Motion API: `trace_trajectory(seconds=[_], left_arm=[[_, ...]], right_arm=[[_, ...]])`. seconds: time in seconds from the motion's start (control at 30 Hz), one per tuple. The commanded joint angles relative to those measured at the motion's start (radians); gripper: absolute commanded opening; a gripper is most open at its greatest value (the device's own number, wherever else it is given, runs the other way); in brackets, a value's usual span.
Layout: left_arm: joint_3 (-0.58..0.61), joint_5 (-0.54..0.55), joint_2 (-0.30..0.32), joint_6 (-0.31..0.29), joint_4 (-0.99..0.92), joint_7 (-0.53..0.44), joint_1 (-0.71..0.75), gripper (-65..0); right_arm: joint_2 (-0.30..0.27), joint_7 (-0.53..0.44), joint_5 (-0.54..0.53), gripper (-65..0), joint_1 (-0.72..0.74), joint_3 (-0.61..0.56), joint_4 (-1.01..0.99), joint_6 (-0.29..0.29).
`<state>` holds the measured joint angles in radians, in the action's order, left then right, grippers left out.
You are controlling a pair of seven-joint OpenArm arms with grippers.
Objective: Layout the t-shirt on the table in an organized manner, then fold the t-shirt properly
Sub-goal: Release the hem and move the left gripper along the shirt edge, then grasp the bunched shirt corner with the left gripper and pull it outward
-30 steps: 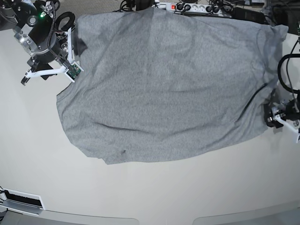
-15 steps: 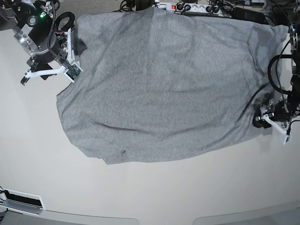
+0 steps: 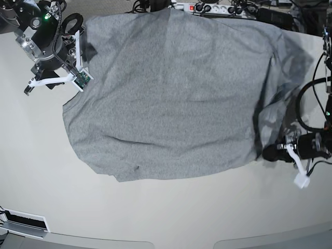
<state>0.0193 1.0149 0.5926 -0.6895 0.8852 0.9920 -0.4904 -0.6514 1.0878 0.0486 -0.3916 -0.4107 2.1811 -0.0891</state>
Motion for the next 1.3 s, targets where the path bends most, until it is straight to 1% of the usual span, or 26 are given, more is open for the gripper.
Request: trace_trajectory(seconds=[0.0, 0.07, 0.17, 0.27, 0.33, 0.4, 0.47, 0.67, 0.7, 0.73, 0.77, 0.83, 0.87, 0.9, 1.03, 1.1, 1.27], left_arm=[[-0.006, 0.022, 0.020, -0.009, 0.046, 0.005, -0.025, -65.0], [-0.005, 0.023, 0.019, -0.009, 0.105, 0.035, -0.021, -65.0], [0.040, 0.022, 0.020, -0.009, 0.174, 0.042, 0.001, -65.0], [0.156, 0.006, 0.020, -0.009, 0.228, 0.064, 0.023, -65.0], [0.233, -0.015, 0.020, -0.009, 0.255, 0.060, 0.034, -65.0], [0.281, -0.004, 0.020, -0.009, 0.260, 0.042, 0.043, -65.0], [0.307, 0.017, 0.019, -0.009, 0.260, 0.026, 0.059, -65.0], [0.327, 0.023, 0.023, -0.009, 0.260, 0.077, 0.101, -65.0], [0.327, 0.023, 0.028, -0.009, 0.260, 0.079, 0.102, -61.9], [0.326, 0.036, 0.037, -0.009, 0.260, 0.077, 0.098, -54.2], [0.325, 0.064, 0.049, -0.009, 0.260, 0.069, 0.096, -45.2], [0.310, 0.138, 0.071, -0.009, 0.260, 0.040, 0.095, -28.8], [0.298, 0.163, 0.077, -0.008, 0.260, 0.029, 0.095, -23.9], [0.279, 0.175, 0.079, 0.010, 0.260, 0.029, 0.094, -22.0], [0.171, 0.176, 0.077, 0.046, 0.260, 0.032, 0.095, -21.9], [0.097, 0.161, 0.077, 0.080, 0.260, 0.025, 0.096, -21.9], [-0.100, 0.010, 0.077, 0.217, 0.255, -0.032, 0.131, -21.9]], right_arm=[[-0.003, -0.011, 0.012, -42.5, 0.004, 0.006, 0.015, 0.004], [0.012, -0.013, 0.012, -42.5, 0.004, 0.006, 0.015, 0.004], [0.029, -0.016, 0.012, -42.5, 0.004, 0.006, 0.015, 0.004], [0.042, -0.023, 0.012, -42.5, 0.004, 0.006, 0.015, 0.004], [0.047, -0.023, 0.012, -42.5, 0.004, 0.006, 0.015, 0.003], [0.048, -0.022, 0.012, -42.5, 0.004, 0.006, 0.015, 0.003], [0.051, -0.018, 0.012, -42.5, 0.004, 0.006, 0.015, 0.003], [0.051, -0.019, 0.012, -42.5, 0.004, 0.006, 0.015, 0.003], [0.051, -0.019, 0.012, -42.5, 0.004, 0.006, 0.015, 0.003], [0.051, -0.019, 0.012, -42.5, 0.004, 0.006, 0.015, 0.003], [0.051, -0.019, 0.012, -42.5, 0.004, 0.006, 0.015, 0.003], [0.052, -0.019, 0.012, -42.5, 0.004, 0.006, 0.015, 0.003], [0.053, -0.020, 0.012, -42.5, 0.004, 0.006, 0.015, 0.003], [0.052, -0.019, 0.012, -42.5, 0.004, 0.006, 0.015, 0.003], [0.052, -0.019, 0.012, -42.5, 0.004, 0.006, 0.015, 0.003], [0.053, -0.019, 0.012, -42.5, 0.004, 0.006, 0.015, 0.003], [0.053, -0.021, 0.012, -42.5, 0.004, 0.006, 0.015, 0.003]])
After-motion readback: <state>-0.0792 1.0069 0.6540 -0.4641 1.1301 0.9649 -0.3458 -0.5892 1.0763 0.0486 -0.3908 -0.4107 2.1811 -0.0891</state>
